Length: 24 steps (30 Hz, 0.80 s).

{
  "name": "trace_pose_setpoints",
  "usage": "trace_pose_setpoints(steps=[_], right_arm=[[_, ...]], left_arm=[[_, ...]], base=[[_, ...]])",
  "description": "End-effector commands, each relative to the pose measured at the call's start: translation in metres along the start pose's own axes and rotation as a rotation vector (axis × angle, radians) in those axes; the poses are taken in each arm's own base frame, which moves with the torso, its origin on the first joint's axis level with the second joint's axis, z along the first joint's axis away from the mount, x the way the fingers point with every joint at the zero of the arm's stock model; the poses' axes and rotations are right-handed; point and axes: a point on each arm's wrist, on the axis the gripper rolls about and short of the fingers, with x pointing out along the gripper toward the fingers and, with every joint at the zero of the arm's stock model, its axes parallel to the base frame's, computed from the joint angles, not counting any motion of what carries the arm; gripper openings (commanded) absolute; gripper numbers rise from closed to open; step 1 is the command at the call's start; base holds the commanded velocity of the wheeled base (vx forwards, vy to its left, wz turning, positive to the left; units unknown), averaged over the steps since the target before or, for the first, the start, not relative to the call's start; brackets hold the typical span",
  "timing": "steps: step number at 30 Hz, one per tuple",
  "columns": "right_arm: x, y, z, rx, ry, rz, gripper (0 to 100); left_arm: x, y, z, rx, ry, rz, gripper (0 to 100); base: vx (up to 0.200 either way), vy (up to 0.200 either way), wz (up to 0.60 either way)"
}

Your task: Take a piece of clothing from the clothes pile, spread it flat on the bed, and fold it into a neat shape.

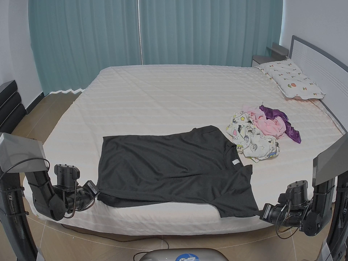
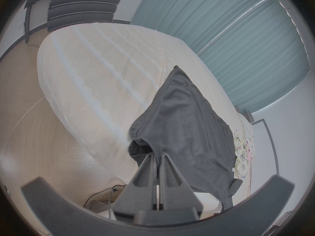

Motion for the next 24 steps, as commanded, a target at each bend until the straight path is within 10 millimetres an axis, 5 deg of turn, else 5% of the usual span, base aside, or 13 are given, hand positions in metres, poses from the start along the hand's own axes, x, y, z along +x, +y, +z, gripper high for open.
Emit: trace_pose_setpoints(steps=[1, 24], right_arm=[[-0.016, 0.001, 0.002, 0.019, -0.021, 0.011, 0], [-0.067, 0.022, -0.015, -0.059, 0.112, -0.001, 0]], left_arm=[[-0.012, 0.002, 0.003, 0.040, -0.016, 0.003, 0], [-0.043, 0.014, -0.006, 0.282, -0.048, 0.121, 0]], base=[[0.000, 0.000, 0.00], [0.000, 0.000, 0.00]])
